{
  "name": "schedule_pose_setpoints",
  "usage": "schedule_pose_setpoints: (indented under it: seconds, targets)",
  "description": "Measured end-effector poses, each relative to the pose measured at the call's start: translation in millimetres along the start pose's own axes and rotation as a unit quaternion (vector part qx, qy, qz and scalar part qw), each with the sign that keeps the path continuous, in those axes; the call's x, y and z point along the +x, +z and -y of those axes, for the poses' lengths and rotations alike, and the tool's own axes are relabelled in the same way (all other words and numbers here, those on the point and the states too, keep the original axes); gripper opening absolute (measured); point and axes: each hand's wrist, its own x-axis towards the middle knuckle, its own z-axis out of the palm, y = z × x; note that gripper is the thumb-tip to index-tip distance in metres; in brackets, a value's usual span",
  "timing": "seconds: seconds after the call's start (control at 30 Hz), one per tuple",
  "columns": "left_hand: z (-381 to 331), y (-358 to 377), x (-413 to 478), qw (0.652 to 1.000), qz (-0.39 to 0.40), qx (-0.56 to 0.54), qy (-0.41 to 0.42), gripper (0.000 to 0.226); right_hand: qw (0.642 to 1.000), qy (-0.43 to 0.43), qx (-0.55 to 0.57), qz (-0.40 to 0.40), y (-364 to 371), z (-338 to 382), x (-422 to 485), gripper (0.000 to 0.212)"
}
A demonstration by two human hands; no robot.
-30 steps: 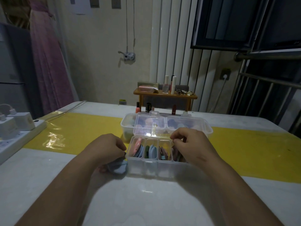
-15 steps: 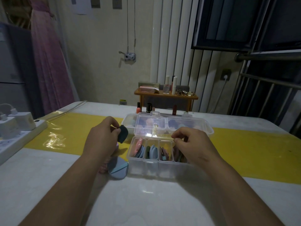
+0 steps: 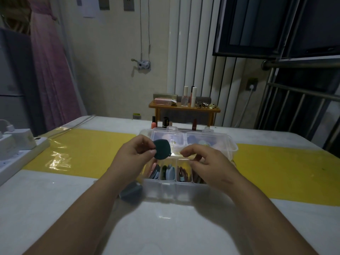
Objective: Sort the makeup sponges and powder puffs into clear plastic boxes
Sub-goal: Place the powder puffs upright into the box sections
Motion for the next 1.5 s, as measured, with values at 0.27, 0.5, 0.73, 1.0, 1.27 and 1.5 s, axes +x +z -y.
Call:
schedule_pose_setpoints:
  seconds: [0.27, 0.5, 0.73, 1.0, 1.27, 1.5]
  targets:
    - [0, 7, -4, 0.998, 0.049, 0.027, 0.015, 0.017, 0.999, -0.026, 0.011, 0.029, 2, 3, 0, 0.055]
    - [-1, 9, -6, 0.995, 0.069, 0.068, 0.023, 0.020, 0.999, -0.027, 0.037, -0.021, 0, 0, -1, 0.035]
    - [3, 7, 1, 0.991, -0.002, 0.136, -0.011, 0.010, 0.981, 0.028, 0.047, -0.185, -12, -7, 3, 0.020]
    - [11, 5, 3, 0.982, 0.021, 0.174, -0.066, 0.009, 0.967, 0.086, 0.003, -0.239, -21, -14, 1, 0.020]
    - [12, 2, 3, 0.982, 0.025, 0.174, -0.075, 0.011, 0.977, 0.139, -0.084, -0.138, -23, -18, 1, 0.032]
    - [14, 2, 4, 0.981, 0.025, 0.177, -0.073, 0.011, 0.969, 0.170, -0.172, -0.053, -21, -13, 1, 0.008]
